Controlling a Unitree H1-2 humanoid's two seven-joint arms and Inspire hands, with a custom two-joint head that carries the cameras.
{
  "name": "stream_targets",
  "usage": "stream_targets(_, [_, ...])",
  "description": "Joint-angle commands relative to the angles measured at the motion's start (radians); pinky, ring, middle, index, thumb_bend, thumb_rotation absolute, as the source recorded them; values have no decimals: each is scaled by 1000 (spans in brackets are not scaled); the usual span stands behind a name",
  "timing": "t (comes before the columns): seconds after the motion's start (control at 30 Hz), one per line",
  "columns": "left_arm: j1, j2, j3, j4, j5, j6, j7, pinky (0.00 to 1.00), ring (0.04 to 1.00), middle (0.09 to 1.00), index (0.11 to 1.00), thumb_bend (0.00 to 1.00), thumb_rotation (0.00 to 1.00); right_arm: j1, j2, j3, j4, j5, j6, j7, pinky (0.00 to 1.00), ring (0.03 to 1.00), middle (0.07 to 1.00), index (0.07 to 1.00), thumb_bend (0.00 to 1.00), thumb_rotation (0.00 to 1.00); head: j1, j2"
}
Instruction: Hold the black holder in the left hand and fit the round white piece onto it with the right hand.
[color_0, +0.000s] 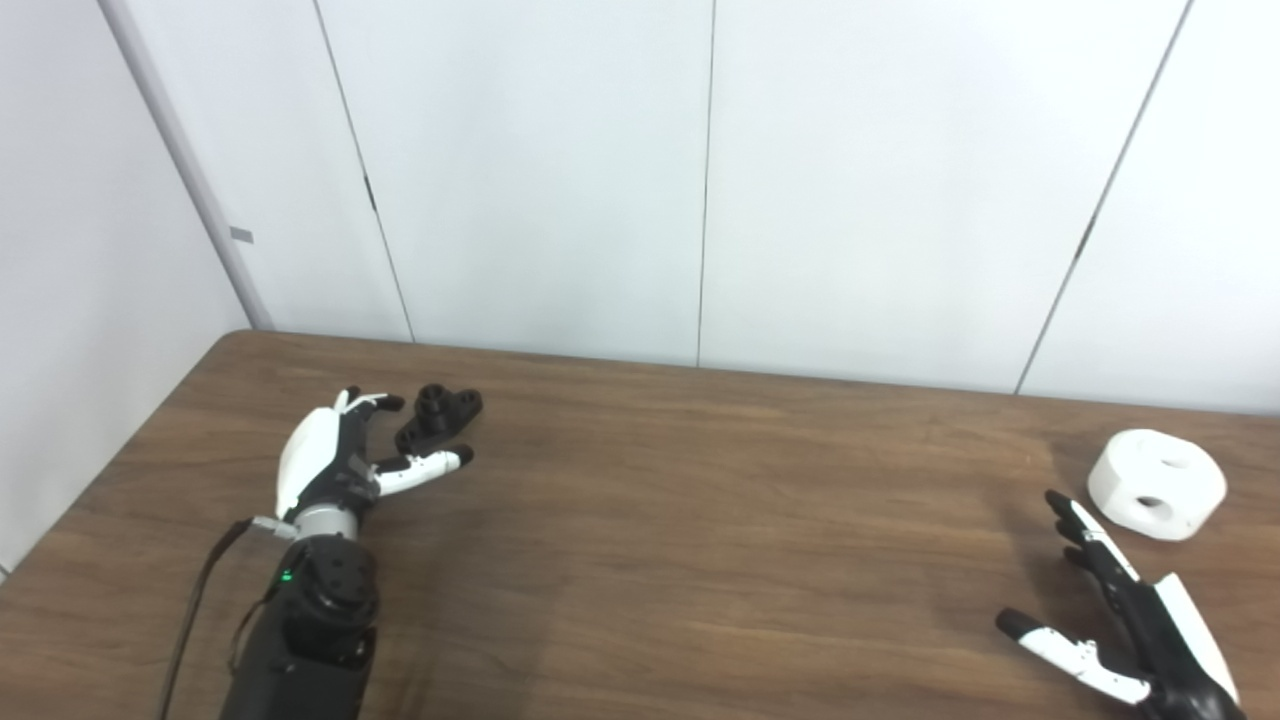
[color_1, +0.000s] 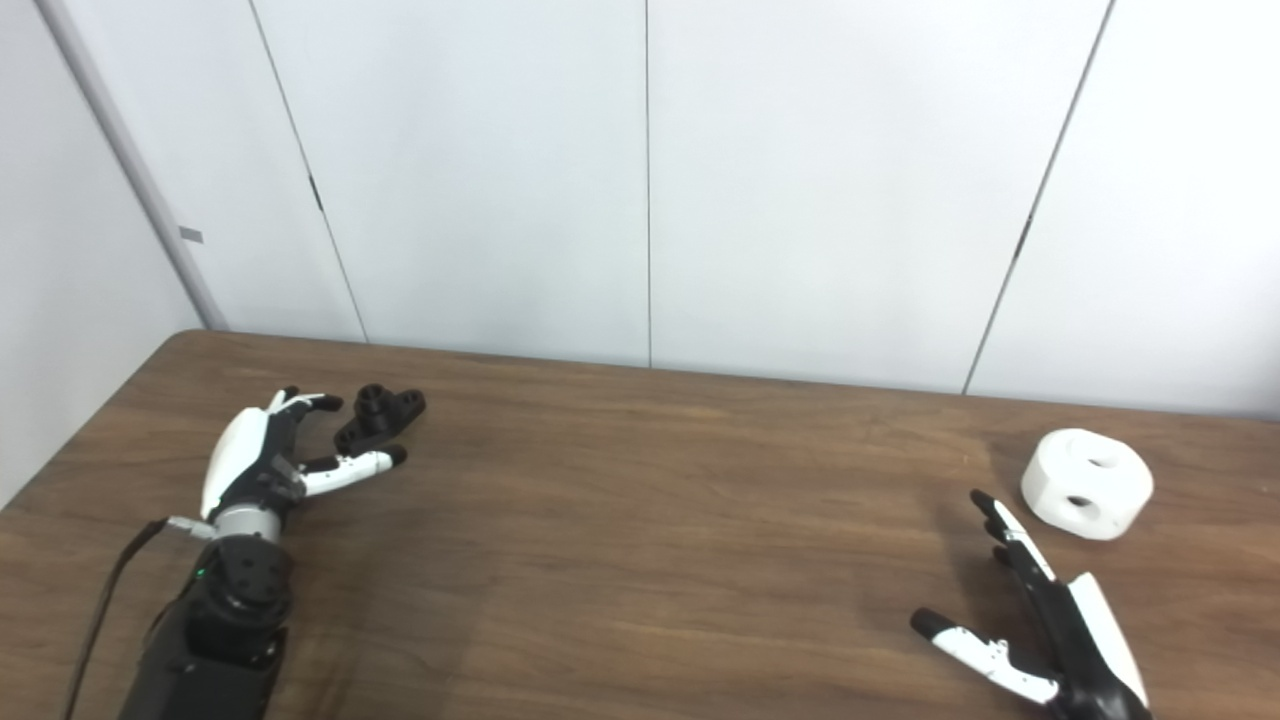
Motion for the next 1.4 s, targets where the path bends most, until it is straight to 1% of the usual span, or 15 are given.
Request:
stream_targets(0.0, [-52, 21, -1, 9, 11, -6, 41, 1000, 1000, 1000, 815, 985, 356, 48, -6, -1, 34, -4, 13, 4, 900, 945, 962, 932, 709, 651, 4, -2])
stream_targets(0.13, [-59, 22, -14, 63, -1, -20, 74, 1000, 1000, 1000, 815, 982, 354, 49, -7, -3, 34, -1, 12, 5, 891, 942, 962, 929, 724, 663, 22, -9])
stream_targets(0.23, [-65, 19, -19, 83, -9, -23, 99, 1000, 1000, 1000, 815, 979, 340, 47, -9, -6, 43, 5, 7, 6, 906, 942, 957, 921, 760, 691, 29, -13])
stream_targets(0.3, [-69, 19, -23, 92, -12, -20, 113, 1000, 1000, 1000, 822, 979, 343, 48, -9, -8, 43, 7, 12, 7, 907, 942, 958, 918, 753, 688, 35, -17])
stream_targets(0.47, [-81, 19, -22, 107, -17, -23, 150, 1000, 1000, 1000, 840, 974, 339, 48, -17, -9, 55, 11, 0, 14, 911, 949, 963, 927, 728, 694, 54, -26])
stream_targets(0.6, [-91, 24, -26, 136, -24, -36, 169, 1000, 1000, 1000, 832, 984, 336, 49, -18, -13, 57, 20, 7, 21, 944, 962, 968, 933, 729, 696, 61, -32])
stream_targets(0.77, [-109, 37, -49, 185, -22, -34, 176, 1000, 1000, 1000, 835, 988, 348, 53, -15, -16, 51, 23, 13, 24, 942, 963, 971, 935, 728, 691, 63, -38])
stream_targets(0.9, [-127, 49, -67, 231, -23, -25, 175, 1000, 1000, 1000, 832, 976, 313, 54, -15, -17, 53, 17, 3, 20, 953, 964, 968, 935, 728, 697, 61, -36])
stream_targets(1.0, [-138, 55, -76, 256, -32, -21, 166, 1000, 1000, 1000, 831, 982, 302, 60, -11, -19, 37, 21, 17, 24, 952, 963, 969, 937, 723, 686, 59, -33])
stream_targets(1.13, [-153, 67, -93, 284, -21, -8, 144, 1000, 1000, 1000, 836, 984, 317, 65, -12, -20, 30, 21, 14, 27, 951, 964, 969, 940, 716, 685, 58, -30])
stream_targets(1.23, [-166, 75, -103, 309, -6, -5, 139, 1000, 1000, 1000, 812, 985, 335, 67, -12, -21, 26, 16, 12, 26, 955, 964, 967, 937, 697, 672, 57, -28])
stream_targets(1.33, [-177, 79, -111, 325, 1, -6, 142, 1000, 1000, 1000, 761, 979, 312, 70, -12, -22, 23, 24, 10, 30, 942, 962, 969, 937, 708, 685, 56, -26])
stream_targets(1.37, [-181, 79, -111, 329, -2, -7, 143, 1000, 1000, 1000, 759, 979, 311, 71, -12, -22, 22, 25, 10, 31, 941, 962, 969, 937, 708, 685, 55, -25])
